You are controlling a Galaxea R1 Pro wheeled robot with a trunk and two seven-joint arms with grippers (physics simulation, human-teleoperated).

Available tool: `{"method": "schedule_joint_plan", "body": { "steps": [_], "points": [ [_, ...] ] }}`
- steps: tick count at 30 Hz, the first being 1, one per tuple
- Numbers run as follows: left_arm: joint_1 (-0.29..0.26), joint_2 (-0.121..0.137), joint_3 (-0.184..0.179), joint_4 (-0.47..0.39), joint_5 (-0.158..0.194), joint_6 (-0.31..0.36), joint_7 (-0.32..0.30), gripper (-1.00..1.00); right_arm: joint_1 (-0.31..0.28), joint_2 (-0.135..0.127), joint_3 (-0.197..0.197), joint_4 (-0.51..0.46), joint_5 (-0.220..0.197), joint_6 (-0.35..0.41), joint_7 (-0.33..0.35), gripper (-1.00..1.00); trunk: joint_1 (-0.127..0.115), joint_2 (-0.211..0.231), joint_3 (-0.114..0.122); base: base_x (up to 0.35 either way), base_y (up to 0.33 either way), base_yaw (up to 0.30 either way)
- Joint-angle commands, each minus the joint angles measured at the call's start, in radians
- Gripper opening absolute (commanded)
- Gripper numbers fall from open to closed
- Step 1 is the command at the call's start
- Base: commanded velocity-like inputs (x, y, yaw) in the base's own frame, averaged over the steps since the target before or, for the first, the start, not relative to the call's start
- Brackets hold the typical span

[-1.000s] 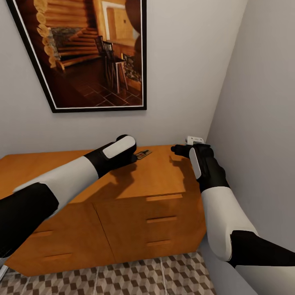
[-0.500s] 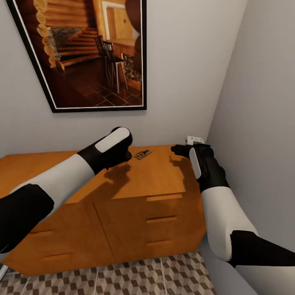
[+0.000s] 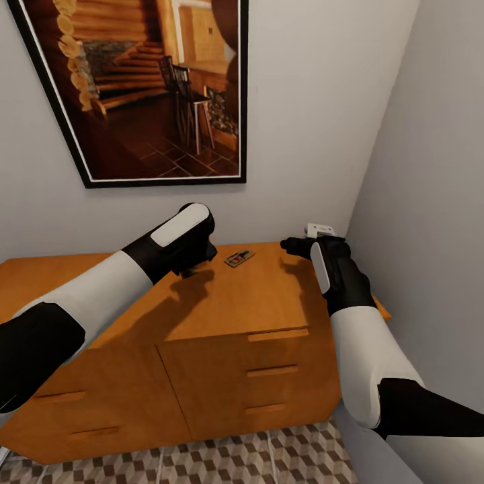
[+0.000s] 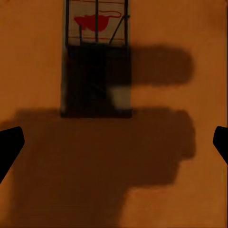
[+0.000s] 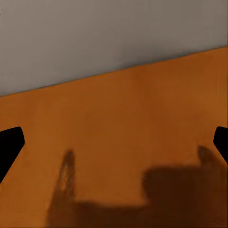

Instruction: Take the four mousetraps from the cabinet in the bathroom and place them on the bathroom floor. Make sure all four end up on the same floor surface, and ensure that at least two of them are either under or directly next to the same bathroom sink.

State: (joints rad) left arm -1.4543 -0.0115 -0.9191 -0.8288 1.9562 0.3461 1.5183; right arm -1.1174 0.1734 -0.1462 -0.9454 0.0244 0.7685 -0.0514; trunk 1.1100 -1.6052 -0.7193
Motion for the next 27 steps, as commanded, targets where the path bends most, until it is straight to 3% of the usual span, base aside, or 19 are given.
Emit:
{"method": "schedule_joint_plan", "body": {
  "steps": [1, 27],
  "points": [
    [-0.001, 0.001, -0.002, -0.001, 0.003, 0.011, 0.003, 1.0, -0.001, 0.001, -0.002, -0.001, 0.002, 0.005, -0.001, 1.0, 0.0, 0.0, -0.001, 0.149, 0.062, 0.0],
    [-0.001, -0.005, -0.001, 0.004, 0.003, 0.008, -0.004, 1.0, -0.001, 0.001, -0.002, 0.012, 0.003, 0.002, -0.001, 1.0, 0.0, 0.0, -0.001, 0.027, 0.012, 0.0]
  ]
}}
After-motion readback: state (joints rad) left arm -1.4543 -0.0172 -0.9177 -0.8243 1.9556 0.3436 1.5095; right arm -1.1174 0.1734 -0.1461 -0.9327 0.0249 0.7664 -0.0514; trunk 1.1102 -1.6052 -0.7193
